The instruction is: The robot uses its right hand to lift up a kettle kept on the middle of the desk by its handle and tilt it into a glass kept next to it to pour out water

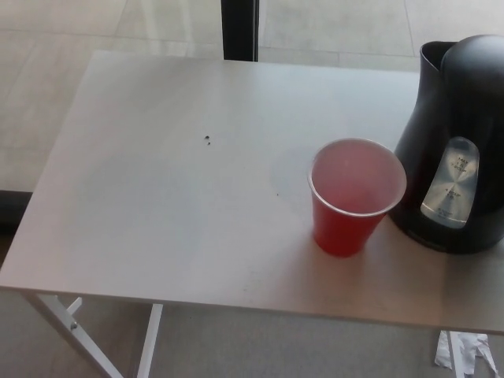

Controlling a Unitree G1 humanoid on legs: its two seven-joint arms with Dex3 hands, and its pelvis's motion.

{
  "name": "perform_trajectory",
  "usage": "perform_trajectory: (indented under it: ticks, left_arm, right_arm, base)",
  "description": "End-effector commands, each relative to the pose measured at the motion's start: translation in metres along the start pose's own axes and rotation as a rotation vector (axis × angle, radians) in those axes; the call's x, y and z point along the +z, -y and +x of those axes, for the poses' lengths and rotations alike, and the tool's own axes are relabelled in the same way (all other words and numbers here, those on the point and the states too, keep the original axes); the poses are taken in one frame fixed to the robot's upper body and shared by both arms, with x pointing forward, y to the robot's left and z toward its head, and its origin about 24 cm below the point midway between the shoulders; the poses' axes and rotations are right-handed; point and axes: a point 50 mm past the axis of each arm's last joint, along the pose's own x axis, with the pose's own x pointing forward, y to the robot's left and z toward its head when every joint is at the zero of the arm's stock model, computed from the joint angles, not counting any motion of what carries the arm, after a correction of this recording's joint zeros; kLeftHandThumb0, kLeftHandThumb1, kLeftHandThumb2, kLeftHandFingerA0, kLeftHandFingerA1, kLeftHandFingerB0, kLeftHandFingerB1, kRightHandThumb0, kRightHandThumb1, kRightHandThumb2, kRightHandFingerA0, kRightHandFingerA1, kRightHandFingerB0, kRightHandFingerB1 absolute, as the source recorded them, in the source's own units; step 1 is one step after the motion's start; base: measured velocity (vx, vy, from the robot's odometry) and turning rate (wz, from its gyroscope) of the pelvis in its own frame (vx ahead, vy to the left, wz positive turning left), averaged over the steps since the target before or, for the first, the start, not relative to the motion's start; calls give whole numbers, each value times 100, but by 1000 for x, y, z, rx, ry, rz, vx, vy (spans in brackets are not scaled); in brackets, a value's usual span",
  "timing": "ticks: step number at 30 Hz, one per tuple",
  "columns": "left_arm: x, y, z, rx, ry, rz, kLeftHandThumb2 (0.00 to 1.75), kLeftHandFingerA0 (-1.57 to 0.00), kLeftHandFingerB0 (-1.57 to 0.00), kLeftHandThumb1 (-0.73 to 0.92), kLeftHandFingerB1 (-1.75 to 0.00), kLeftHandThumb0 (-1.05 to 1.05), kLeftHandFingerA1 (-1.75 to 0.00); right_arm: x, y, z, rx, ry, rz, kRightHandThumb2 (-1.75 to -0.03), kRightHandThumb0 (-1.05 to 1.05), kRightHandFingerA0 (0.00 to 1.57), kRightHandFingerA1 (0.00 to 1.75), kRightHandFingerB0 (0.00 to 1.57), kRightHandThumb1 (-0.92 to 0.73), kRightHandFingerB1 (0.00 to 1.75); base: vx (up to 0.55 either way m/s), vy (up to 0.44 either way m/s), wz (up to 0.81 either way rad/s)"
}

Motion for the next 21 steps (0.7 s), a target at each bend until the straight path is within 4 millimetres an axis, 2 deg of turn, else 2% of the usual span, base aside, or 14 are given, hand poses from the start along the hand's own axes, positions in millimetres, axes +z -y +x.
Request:
perform_trajectory:
  ticks: [1, 12, 21]
  left_arm:
    - [7, -8, 0, 24, 4, 9, 112, -60, -40, 74, -55, -76, -63]
    - [10, -13, 0, 38, 4, 8, 112, -60, -40, 74, -55, -76, -63]
    - [6, -5, 1, 24, -7, -1, 112, -60, -40, 74, -55, -76, -63]
  right_arm:
    - [7, -2, 2, -13, 43, 20, -110, -11, 95, 174, 75, -54, 145]
    - [2, -10, 3, -5, 35, 26, -110, -11, 95, 174, 75, -54, 145]
    - [8, -7, 4, -12, 53, 14, -110, -11, 95, 174, 75, -54, 145]
  base:
    - [0, 0, 0]
    - [0, 0, 0]
    - [0, 0, 0]
